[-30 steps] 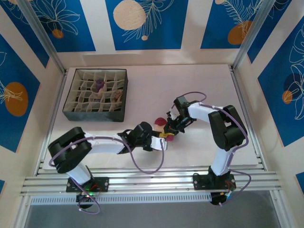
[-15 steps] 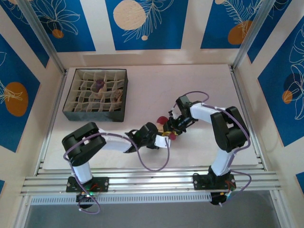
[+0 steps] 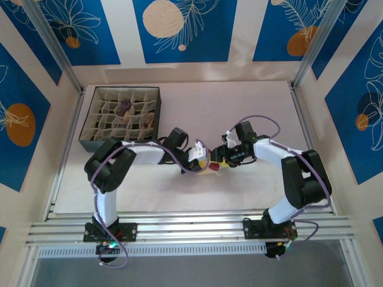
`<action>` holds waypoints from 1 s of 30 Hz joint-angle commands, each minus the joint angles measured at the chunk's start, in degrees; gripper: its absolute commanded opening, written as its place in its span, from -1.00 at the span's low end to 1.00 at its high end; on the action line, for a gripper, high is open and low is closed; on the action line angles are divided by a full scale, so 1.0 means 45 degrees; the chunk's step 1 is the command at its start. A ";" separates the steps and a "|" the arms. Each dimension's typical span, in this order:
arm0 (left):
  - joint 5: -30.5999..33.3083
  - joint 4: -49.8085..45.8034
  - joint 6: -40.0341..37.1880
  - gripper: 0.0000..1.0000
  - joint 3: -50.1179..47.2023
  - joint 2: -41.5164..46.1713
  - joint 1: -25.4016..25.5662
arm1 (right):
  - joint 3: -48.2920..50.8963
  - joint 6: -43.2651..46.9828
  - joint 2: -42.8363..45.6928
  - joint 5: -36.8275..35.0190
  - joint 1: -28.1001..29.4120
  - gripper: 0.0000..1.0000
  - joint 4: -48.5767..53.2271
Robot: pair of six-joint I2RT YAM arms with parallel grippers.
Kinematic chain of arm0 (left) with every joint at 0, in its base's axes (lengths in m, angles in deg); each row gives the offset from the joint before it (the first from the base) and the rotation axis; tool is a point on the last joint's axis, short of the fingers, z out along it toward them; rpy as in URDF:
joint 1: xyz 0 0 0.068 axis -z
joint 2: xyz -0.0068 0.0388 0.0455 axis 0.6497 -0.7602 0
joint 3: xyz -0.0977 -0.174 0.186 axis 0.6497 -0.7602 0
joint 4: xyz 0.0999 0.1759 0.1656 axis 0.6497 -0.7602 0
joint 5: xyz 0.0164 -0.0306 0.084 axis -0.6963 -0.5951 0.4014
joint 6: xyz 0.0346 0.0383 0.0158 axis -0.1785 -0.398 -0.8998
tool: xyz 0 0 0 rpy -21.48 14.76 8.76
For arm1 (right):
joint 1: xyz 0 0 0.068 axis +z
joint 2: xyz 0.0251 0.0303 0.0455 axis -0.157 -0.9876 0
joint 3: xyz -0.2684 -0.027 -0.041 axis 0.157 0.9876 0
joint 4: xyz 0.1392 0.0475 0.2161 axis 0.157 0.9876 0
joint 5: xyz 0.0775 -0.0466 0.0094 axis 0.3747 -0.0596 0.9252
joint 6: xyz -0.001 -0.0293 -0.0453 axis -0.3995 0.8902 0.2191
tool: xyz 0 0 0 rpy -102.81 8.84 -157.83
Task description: Roll the socks
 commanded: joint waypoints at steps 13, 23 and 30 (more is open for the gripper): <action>-0.1335 -0.1608 0.1821 -0.65 -0.0041 -0.0496 -0.0751 | -0.1694 -0.0193 -0.2950 -0.1650 0.0990 -0.86 0.2313; 0.3115 0.3282 -0.1295 -0.41 -0.3923 0.3773 0.0438 | -0.2160 -0.0061 -0.3604 -0.1984 0.0981 -0.95 0.3395; 0.7060 0.5481 -0.3529 -0.31 -0.5706 0.4881 0.2245 | -0.2546 0.0107 -0.3788 -0.2018 0.1070 -0.96 0.3970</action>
